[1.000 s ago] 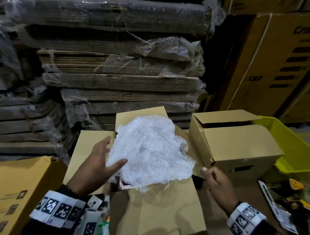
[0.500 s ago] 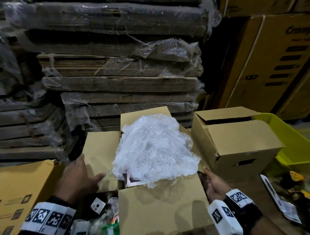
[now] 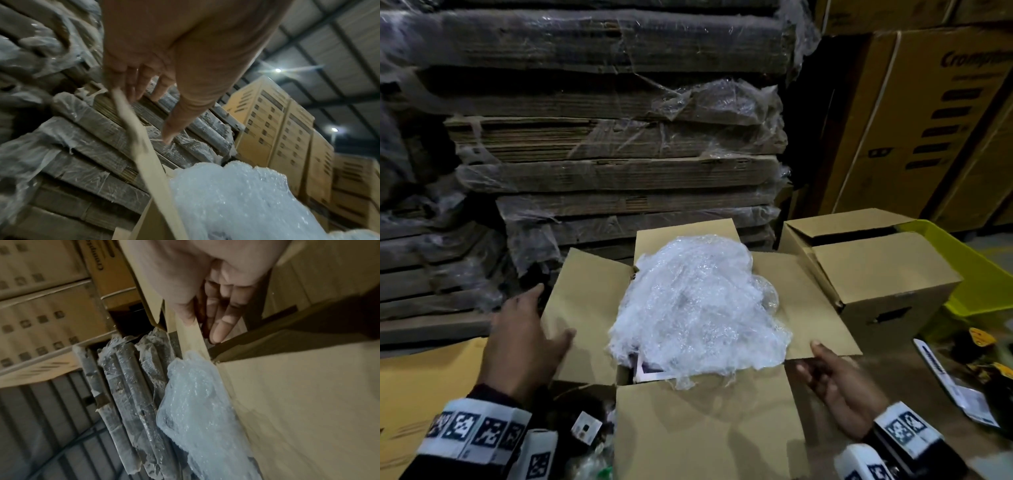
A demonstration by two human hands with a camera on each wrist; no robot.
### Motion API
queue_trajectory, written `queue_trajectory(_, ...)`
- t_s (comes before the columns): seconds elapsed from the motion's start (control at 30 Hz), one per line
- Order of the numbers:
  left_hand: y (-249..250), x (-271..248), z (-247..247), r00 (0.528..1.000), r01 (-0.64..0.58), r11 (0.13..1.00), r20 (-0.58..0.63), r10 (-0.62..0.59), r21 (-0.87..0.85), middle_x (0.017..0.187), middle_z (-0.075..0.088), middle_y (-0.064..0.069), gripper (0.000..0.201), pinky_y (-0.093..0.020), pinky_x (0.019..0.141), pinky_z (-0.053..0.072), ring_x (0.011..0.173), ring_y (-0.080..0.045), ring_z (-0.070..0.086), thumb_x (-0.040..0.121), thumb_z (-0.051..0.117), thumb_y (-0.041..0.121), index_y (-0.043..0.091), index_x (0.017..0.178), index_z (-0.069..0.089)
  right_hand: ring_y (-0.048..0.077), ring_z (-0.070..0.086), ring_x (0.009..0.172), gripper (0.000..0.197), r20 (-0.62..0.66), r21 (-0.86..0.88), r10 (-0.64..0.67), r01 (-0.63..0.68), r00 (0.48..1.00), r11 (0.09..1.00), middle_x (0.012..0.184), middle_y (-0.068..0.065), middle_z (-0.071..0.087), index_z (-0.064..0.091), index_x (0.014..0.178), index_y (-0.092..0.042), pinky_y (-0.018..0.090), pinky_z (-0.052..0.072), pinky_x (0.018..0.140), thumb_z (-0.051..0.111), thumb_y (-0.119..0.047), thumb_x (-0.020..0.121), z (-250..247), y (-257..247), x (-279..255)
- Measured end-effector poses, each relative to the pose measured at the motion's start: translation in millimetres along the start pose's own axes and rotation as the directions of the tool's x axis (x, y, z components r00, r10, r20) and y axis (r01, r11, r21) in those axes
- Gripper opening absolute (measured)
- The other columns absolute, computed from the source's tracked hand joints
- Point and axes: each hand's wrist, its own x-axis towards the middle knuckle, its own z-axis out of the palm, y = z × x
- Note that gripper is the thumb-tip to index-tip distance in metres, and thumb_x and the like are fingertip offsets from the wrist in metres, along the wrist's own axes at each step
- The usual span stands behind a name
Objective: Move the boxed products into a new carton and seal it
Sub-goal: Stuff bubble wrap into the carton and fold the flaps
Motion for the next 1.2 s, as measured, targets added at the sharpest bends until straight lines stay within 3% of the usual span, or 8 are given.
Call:
queue_trajectory(0.17,35.2,-14.2,10.8,0.955,-0.271,0.955,0.090,0.283,-0.120,0.140,0.051,-0.010,0.067,-0.045,0.107,0.040,0.127,-0.028,0.048,0.079,0.080,0.037,0.023,0.138,0.052,0.021,0.063,0.056,0.025,0.012,-0.214,-0.237,0.234,0.971,0.948,0.051,0.003,0.051,0.051,0.070,-0.002,0.035,0.060,0.071,0.062,-0.010,0.091,7.9,-9.8,-15.9)
queue_trajectory(0.3,63.4,-20.2,43.1,0.835,-0.385,0.907,0.353,0.422,-0.173,0.155,0.030,0.004,0.061,-0.040,0.110,0.040,0.138,-0.020,0.039,0.088,0.057,0.058,0.037,0.144,0.042,0.033,0.071,0.064,0.031,0.025,-0.433,-0.431,0.398,0.902,0.809,0.048,0.007,0.060,0.047,0.064,-0.002,0.021,0.054,0.048,0.063,-0.008,0.090,25.8,-26.6,-26.1)
queue_trajectory(0.4,73.3,-18.2,65.1,0.804,-0.459,0.887,0.402,0.438,-0.050,0.147,0.043,-0.001,0.056,-0.038,0.104,0.041,0.128,-0.027,0.047,0.081,0.040,0.063,0.029,0.124,0.057,0.002,0.060,0.048,0.031,0.131,-0.605,-0.628,0.564,0.767,0.563,0.049,-0.005,0.055,0.048,0.062,-0.015,0.017,0.044,0.046,0.065,-0.008,0.087,37.4,-38.0,-31.4)
queue_trajectory(0.5,92.9,-24.3,59.4,0.802,-0.479,0.877,0.392,0.451,-0.029,0.146,0.045,0.000,0.041,-0.033,0.105,0.035,0.127,-0.028,0.046,0.091,0.055,0.046,0.024,0.125,0.059,0.019,0.061,0.062,0.015,0.363,-0.780,-0.689,0.609,0.627,0.143,0.066,-0.002,0.061,0.057,0.077,-0.015,0.031,0.045,0.054,0.069,-0.016,0.086,38.1,-45.5,-20.6)
queue_trajectory(0.7,81.7,-23.2,25.1,0.905,-0.309,0.924,0.227,0.359,-0.227,0.144,0.046,0.008,0.066,-0.027,0.087,0.050,0.107,-0.008,0.061,0.088,0.065,0.050,0.033,0.146,0.038,0.006,0.057,0.101,0.046,0.682,-0.655,-0.498,0.750,0.535,-0.093,0.113,-0.016,0.055,0.044,0.127,-0.023,0.023,0.042,0.084,0.062,-0.017,0.086,60.5,-70.6,-7.7)
queue_trajectory(0.83,46.2,-14.5,1.0,0.978,-0.173,0.963,0.081,0.192,-0.205,0.136,0.054,0.003,0.073,-0.038,0.083,0.056,0.100,-0.010,0.065,0.078,0.071,0.057,0.030,0.140,0.041,-0.008,0.011,0.142,0.085,0.826,-0.554,-0.251,0.810,0.504,-0.194,0.157,-0.022,0.010,0.007,0.153,-0.030,0.014,0.014,0.112,0.059,-0.050,0.089,70.5,-74.4,0.9)
queue_trajectory(1.0,8.3,-15.7,-0.6,0.974,0.109,0.993,0.195,-0.114,0.033,0.144,0.051,-0.017,0.102,-0.040,0.096,0.048,0.124,-0.032,0.053,0.072,0.075,0.062,0.006,0.147,0.033,0.001,-0.005,0.147,0.097,0.934,-0.343,-0.006,0.889,0.358,-0.304,0.161,-0.014,-0.007,-0.004,0.154,-0.031,0.036,0.011,0.121,0.050,-0.072,0.084,97.8,-70.7,0.7)
queue_trajectory(1.2,24.4,-22.3,-3.9,0.976,0.201,0.956,0.124,-0.178,-0.212,0.126,0.063,-0.017,0.101,-0.038,0.079,0.049,0.103,-0.031,0.064,0.076,0.085,0.021,0.011,0.154,0.022,0.007,-0.002,0.148,0.101,0.876,-0.230,0.259,0.823,0.408,-0.519,0.161,-0.012,0.005,-0.011,0.151,-0.033,0.050,0.013,0.118,0.023,-0.089,0.075,121.0,-41.9,11.2)
